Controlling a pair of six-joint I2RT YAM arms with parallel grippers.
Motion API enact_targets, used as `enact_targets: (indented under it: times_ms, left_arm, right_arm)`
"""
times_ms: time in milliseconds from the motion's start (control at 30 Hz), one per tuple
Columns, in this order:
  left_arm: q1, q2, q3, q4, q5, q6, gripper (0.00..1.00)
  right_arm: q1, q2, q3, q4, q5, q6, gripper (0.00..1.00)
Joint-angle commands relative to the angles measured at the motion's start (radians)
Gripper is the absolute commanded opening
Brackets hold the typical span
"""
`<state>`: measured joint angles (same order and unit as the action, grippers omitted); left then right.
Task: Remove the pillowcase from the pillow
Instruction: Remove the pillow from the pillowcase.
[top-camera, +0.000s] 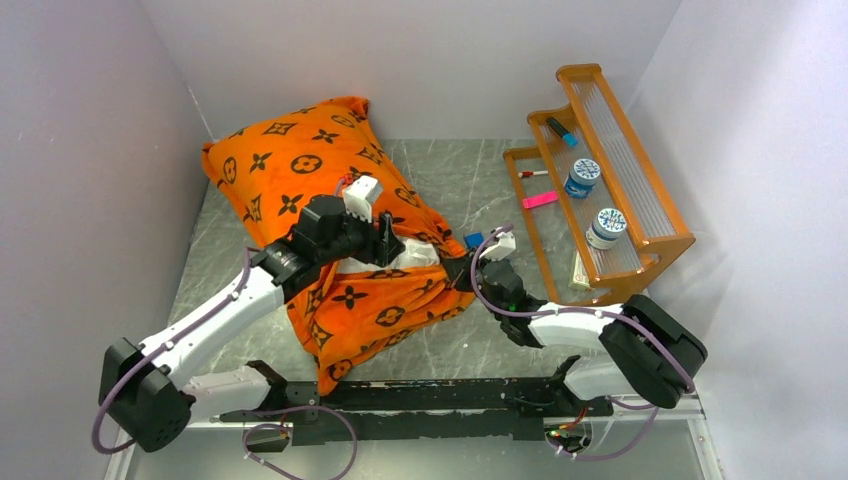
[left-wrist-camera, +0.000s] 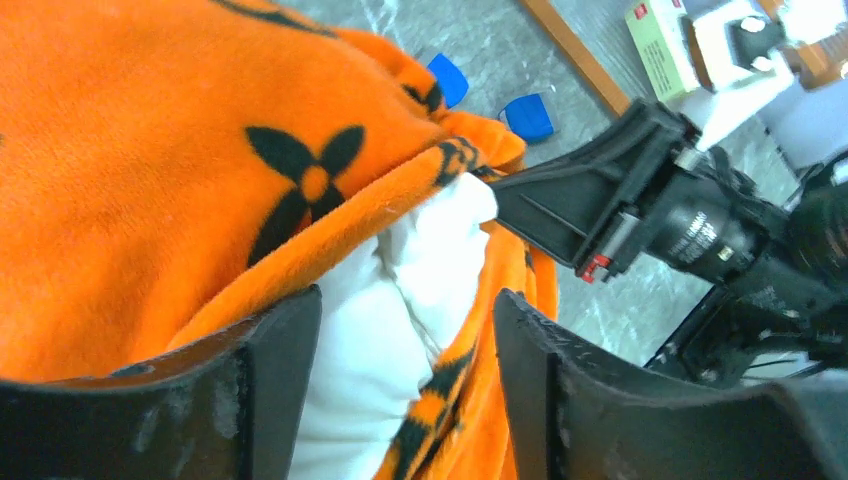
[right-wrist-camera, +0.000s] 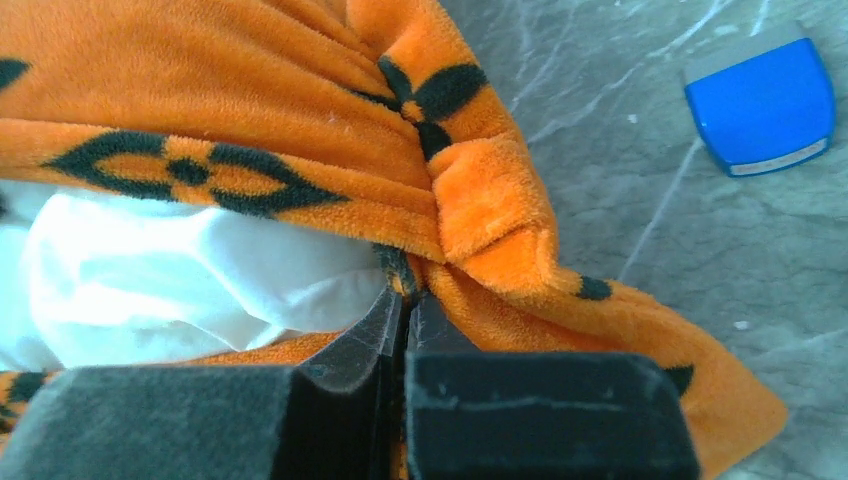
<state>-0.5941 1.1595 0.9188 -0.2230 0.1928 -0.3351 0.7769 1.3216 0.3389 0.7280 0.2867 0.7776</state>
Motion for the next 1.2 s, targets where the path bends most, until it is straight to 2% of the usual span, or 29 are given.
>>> enact_targets:
  times_ms: [0,67,200,300,500,600,967,1167]
  left_arm:
    - [-0.104,-0.053,0.06,0.02,-0.185,0.066,0.79]
    - [-0.153,-0.042,0.089,0.0,-0.238,0.069,0.87]
    - [-0.239,0.03,0.175,-0.088,-0.31,0.085,0.92]
    - [-0.304,0.102,0.225,-0.137,-0.389,0.068,0.92]
    - [-0.486,0.236,0.357,-0.231,-0.671,0.003,0.88]
    - [-0.539,0.316,0.427,-0.299,-0.78,-0.033,0.87]
    - [-0.555,0.488,0.454,-0.333,-0.983,-0.09,0.85]
    - [-0.527,0.557,0.465,-0.305,-1.003,-0.08,0.89]
  right_arm:
    - [-0.018,0.03,-0.063,-0.11,0.046,-0.08,0.0]
    - [-0.019,0.029,-0.068,-0.097,0.042,-0.081,0.0]
    - [-0.018,0.017,-0.078,-0.087,0.042,-0.084,0.0]
    - [-0.019,0.016,-0.084,-0.08,0.041,-0.082,0.0]
    - [-0.019,0.021,-0.093,-0.064,0.037,-0.076,0.0]
    - [-0.019,0.021,-0.099,-0.058,0.035,-0.071,0.0]
    - [-0.019,-0.022,-0.118,-0.059,0.045,-0.078,0.0]
    - [-0.019,-0.029,-0.127,-0.044,0.038,-0.076,0.0]
